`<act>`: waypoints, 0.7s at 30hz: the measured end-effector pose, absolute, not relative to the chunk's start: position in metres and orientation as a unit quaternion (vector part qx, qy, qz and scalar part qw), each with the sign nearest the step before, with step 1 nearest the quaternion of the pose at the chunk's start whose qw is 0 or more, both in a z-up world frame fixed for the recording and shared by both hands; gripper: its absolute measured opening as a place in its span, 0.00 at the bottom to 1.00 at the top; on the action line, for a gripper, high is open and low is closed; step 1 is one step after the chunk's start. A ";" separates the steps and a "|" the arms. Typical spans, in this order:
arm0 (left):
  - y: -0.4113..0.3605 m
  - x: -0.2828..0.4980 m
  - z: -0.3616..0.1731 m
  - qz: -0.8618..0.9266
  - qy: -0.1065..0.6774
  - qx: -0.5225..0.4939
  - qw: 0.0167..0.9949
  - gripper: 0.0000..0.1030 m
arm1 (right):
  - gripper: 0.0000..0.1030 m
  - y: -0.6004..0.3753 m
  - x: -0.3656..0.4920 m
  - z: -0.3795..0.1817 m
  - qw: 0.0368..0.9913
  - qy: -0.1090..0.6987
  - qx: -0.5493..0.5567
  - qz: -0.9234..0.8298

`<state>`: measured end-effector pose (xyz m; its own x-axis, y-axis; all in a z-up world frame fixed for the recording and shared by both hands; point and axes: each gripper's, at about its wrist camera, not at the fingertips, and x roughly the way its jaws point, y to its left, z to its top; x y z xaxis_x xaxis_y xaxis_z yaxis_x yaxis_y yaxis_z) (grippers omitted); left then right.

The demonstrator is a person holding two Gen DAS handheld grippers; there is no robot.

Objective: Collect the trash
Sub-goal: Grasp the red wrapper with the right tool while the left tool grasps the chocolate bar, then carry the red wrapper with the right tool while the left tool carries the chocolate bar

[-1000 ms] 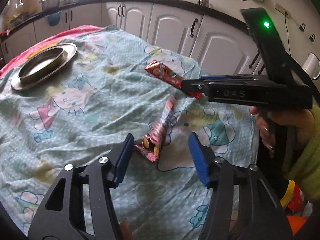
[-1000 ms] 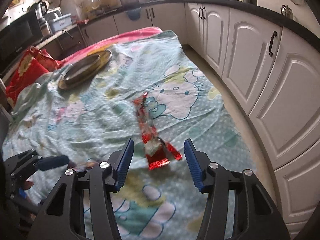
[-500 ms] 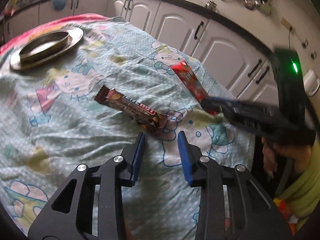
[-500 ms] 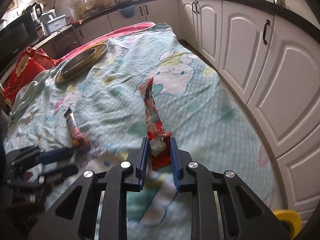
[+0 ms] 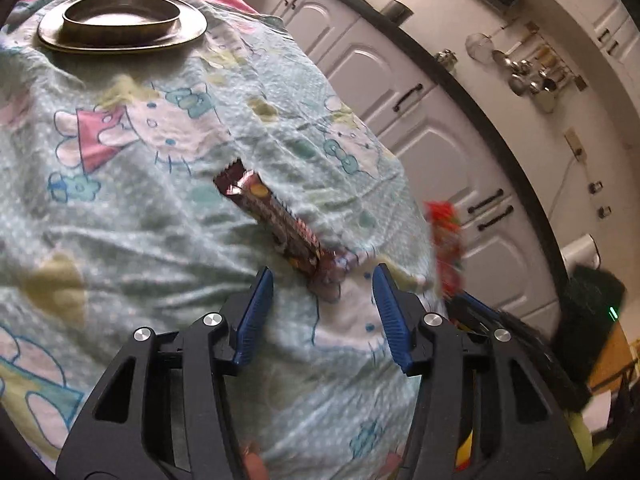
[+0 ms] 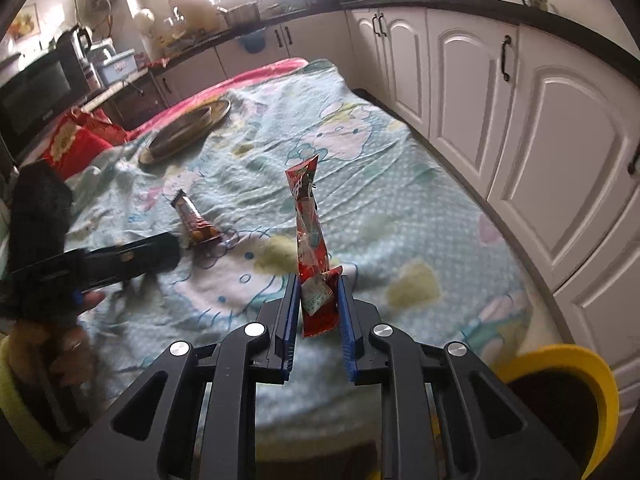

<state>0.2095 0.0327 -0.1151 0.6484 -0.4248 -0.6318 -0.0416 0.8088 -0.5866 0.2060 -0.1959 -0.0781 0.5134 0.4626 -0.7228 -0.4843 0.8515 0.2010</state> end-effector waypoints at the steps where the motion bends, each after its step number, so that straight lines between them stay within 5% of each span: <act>1: 0.033 0.213 -0.115 -0.104 0.405 -0.289 0.861 0.43 | 0.18 -0.203 0.199 -0.072 0.873 0.406 -0.009 0.272; 5: 0.032 0.226 -0.114 -0.067 0.408 -0.283 0.865 0.36 | 0.18 -0.226 0.180 -0.053 0.883 0.386 0.007 0.266; 7: 0.032 0.230 -0.115 -0.054 0.411 -0.273 0.868 0.18 | 0.18 -0.241 0.171 -0.043 0.889 0.376 0.015 0.260; 21: -0.030 0.206 -0.059 -0.114 0.349 -0.168 0.915 0.14 | 0.18 -0.326 0.117 -0.025 0.919 0.341 0.050 0.193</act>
<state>0.2055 -0.0295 -0.0587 0.7308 -0.3260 -0.5997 0.0923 0.9177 -0.3864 0.1175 -0.3256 -0.0252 0.6924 0.3890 -0.6076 -0.3206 0.9204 0.2239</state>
